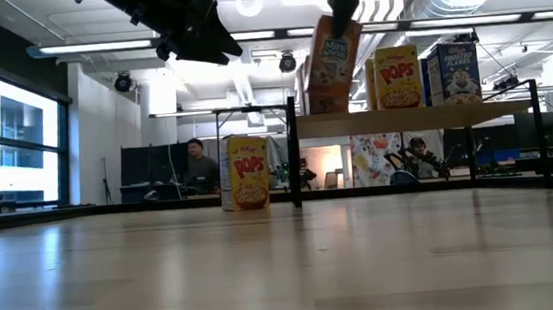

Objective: Stack cereal on shelf
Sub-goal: Put the orange cereal box on the shelf aligned with the other orange cereal boxes

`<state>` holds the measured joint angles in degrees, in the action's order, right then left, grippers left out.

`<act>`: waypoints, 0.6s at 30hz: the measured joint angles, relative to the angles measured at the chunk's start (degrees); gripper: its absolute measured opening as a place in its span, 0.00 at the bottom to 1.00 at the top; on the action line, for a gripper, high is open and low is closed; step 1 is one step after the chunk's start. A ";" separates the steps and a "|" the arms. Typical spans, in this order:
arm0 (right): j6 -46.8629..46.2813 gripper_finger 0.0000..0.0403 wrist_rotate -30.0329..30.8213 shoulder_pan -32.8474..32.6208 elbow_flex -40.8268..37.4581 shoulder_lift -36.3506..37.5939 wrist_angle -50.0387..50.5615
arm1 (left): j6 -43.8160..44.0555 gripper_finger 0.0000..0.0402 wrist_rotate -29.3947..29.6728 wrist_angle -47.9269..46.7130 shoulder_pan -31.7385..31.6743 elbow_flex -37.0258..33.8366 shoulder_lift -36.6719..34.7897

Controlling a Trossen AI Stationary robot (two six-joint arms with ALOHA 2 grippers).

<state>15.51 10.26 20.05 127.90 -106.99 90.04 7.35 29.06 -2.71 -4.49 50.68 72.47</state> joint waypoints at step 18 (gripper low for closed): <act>4.70 0.36 -1.70 0.94 -5.10 1.62 -0.23 | 0.00 0.52 0.00 -0.02 0.00 0.00 0.00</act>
<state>20.21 8.55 20.99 122.80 -105.36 89.80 7.35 29.06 -2.72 -4.49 50.68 72.47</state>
